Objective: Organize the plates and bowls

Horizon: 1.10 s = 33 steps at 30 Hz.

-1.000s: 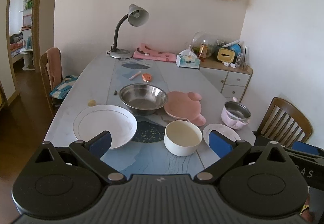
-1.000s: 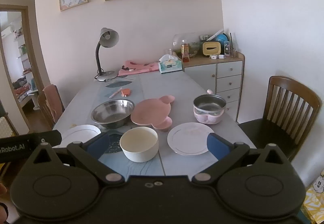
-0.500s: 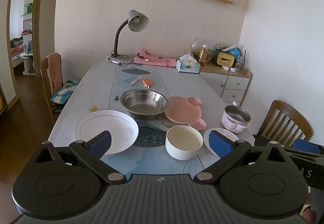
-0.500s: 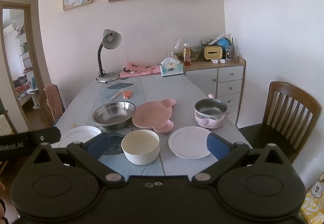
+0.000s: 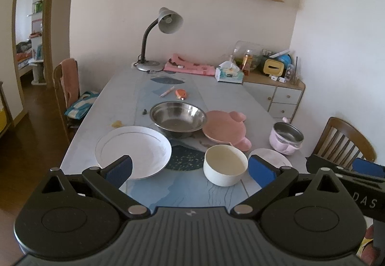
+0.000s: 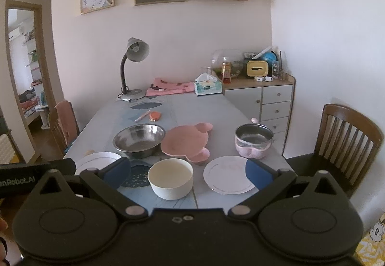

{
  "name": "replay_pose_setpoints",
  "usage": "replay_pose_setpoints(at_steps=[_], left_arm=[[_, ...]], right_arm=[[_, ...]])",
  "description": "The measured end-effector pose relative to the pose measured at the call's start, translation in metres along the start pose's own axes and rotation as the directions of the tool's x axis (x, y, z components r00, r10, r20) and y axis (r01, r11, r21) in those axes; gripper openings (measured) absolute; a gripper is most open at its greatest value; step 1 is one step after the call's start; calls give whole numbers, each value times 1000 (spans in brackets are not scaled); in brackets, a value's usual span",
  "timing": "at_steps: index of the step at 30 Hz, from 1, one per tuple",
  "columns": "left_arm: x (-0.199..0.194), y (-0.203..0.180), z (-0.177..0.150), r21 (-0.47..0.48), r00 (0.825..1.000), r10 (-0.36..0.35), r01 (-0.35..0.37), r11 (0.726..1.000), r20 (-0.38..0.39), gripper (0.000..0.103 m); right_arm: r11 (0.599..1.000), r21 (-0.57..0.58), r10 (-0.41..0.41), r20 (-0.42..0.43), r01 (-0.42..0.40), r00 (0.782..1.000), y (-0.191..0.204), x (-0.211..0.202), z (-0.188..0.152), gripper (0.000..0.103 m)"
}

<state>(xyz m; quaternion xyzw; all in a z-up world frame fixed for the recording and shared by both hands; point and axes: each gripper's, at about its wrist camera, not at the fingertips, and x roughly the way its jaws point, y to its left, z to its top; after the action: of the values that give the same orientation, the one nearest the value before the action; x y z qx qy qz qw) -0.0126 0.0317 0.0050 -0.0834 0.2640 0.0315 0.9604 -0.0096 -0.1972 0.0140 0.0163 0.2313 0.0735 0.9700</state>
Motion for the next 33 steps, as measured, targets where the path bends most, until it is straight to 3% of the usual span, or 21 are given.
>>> replay_pose_setpoints(at_steps=[12, 25, 28, 33], left_arm=[[31, 26, 9, -27, 995, 98, -98, 995, -11, 103], [119, 78, 29, -68, 977, 153, -164, 984, -146, 103], [145, 95, 34, -84, 972, 135, -154, 985, -194, 103], [187, 122, 41, -103, 953, 172, -203, 974, -248, 102]], right_arm=[[991, -89, 100, -48, -104, 994, 26, 52, 13, 101], [954, -167, 209, -224, -249, 952, 67, 176, 25, 90], [950, -163, 215, -275, -266, 937, 77, 206, 25, 87], [940, -200, 206, -320, -278, 925, 97, 248, 24, 81]])
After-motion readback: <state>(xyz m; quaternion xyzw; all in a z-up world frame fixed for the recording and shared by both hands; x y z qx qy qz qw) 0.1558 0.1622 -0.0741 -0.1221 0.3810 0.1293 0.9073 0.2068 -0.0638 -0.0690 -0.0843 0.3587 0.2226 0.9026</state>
